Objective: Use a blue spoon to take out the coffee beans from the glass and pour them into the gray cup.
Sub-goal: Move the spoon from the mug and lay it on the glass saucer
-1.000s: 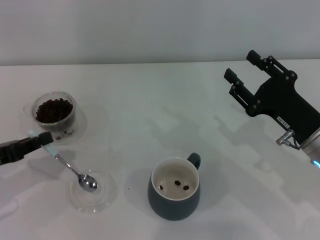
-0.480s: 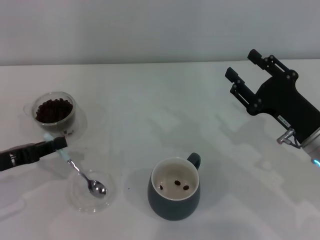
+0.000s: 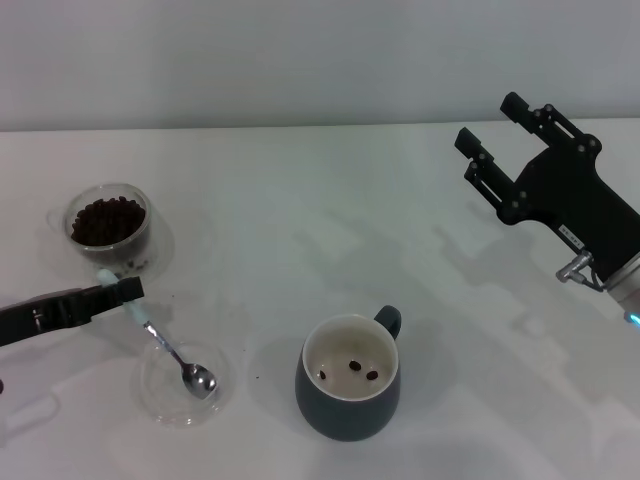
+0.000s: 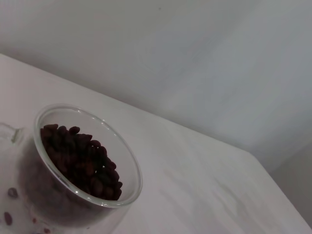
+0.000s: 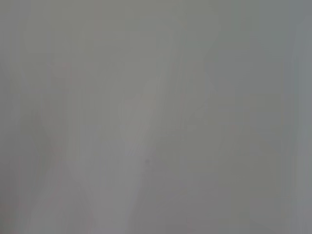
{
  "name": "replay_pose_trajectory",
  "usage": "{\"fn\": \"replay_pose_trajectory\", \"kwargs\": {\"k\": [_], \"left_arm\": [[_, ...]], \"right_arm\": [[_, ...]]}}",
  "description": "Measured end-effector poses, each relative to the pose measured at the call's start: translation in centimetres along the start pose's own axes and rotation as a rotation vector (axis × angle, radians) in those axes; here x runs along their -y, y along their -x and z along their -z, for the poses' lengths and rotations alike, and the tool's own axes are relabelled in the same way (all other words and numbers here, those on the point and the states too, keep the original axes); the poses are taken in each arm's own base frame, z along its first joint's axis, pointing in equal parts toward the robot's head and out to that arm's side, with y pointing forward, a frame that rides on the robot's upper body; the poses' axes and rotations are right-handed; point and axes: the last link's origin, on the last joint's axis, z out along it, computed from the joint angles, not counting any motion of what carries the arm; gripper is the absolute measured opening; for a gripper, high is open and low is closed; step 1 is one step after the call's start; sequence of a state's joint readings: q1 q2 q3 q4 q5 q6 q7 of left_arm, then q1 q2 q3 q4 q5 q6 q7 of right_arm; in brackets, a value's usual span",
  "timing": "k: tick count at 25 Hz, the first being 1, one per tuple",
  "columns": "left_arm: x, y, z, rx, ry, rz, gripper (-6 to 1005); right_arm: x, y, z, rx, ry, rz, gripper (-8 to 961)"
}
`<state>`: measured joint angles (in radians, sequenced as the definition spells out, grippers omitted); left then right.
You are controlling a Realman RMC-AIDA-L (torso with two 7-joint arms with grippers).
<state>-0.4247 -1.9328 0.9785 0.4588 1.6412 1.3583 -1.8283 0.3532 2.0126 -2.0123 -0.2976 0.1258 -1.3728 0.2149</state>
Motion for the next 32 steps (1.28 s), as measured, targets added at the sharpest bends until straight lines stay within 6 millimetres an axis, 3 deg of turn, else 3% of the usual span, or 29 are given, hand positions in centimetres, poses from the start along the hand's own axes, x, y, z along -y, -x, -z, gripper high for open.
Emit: {"fn": "replay_pose_trajectory", "kwargs": {"k": [22,32], "left_arm": [[0.3,0.8,-0.8,0.048,-0.025,0.025,166],[0.5,0.9,-0.8,0.044,-0.038,0.044,372]], "right_arm": [[0.0,0.0,-1.2,-0.010,0.010,0.004,621],[0.0,-0.1,-1.2,-0.012,0.010,0.003,621]]}}
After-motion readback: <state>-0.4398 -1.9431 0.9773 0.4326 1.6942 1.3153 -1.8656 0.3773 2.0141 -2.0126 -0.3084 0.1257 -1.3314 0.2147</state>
